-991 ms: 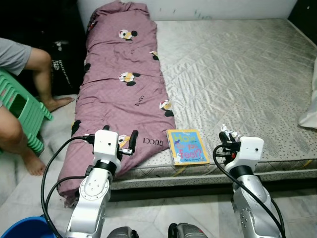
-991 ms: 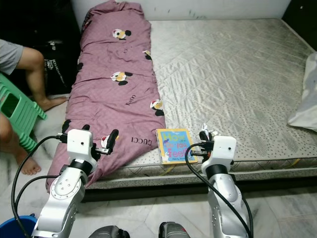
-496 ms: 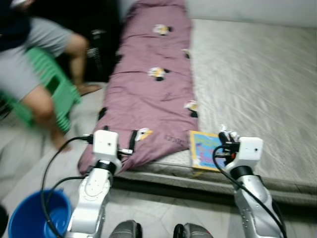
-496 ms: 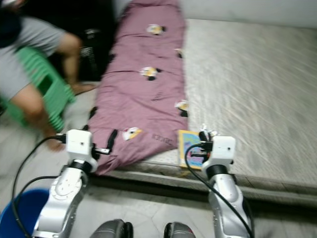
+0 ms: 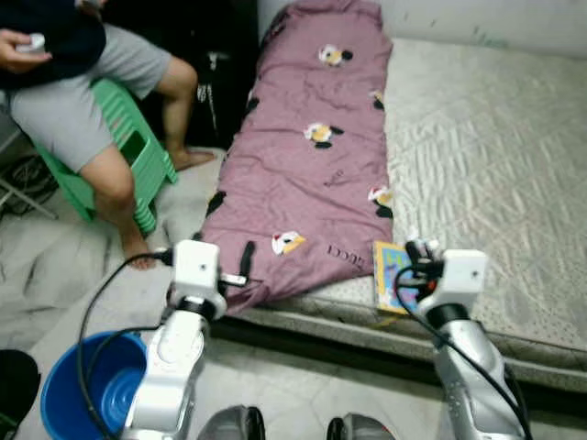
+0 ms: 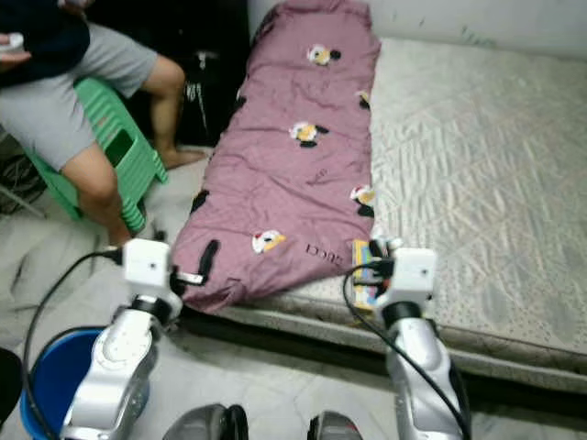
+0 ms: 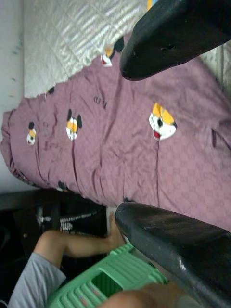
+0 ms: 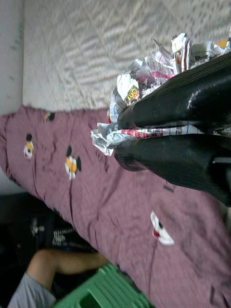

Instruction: Clean up the room

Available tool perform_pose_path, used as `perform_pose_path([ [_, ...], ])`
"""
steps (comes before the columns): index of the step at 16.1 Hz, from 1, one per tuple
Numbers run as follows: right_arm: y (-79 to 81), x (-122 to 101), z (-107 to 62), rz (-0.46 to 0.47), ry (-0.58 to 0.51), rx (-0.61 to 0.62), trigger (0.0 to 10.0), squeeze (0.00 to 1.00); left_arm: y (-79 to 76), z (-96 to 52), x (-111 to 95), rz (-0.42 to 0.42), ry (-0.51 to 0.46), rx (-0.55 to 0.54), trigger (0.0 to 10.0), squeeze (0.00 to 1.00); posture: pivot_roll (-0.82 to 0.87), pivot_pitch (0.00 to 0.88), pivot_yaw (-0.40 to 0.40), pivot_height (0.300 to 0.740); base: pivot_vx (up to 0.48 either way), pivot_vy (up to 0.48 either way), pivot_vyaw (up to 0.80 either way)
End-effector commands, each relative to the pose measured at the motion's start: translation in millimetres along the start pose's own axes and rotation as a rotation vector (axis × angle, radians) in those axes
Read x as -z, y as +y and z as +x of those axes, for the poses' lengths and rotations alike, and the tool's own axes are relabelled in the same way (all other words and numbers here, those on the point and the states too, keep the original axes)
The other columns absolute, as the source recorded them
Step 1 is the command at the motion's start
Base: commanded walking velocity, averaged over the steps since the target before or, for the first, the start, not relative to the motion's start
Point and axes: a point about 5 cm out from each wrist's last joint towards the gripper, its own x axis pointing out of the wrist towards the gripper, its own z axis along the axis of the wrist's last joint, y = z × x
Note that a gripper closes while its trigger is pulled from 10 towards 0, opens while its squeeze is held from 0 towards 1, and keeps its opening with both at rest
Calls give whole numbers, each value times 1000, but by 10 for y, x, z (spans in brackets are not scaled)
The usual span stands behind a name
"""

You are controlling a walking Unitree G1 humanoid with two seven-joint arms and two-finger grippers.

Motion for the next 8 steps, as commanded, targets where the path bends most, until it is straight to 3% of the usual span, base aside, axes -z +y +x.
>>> perform_pose_path([
  [1,27,26,-4,11,9,-10,10000,0,46,-24,14,5,6,-15,10000,0,-31,125,12,740,0,454,0],
  [7,26,23,1,11,9,-11,10000,0,41,-21,11,3,6,-16,10000,0,-32,135,15,740,0,480,0],
  [8,31,16,9,11,7,-14,10000,0,46,-20,3,3,0,-20,10000,0,-30,139,15,740,0,0,0],
])
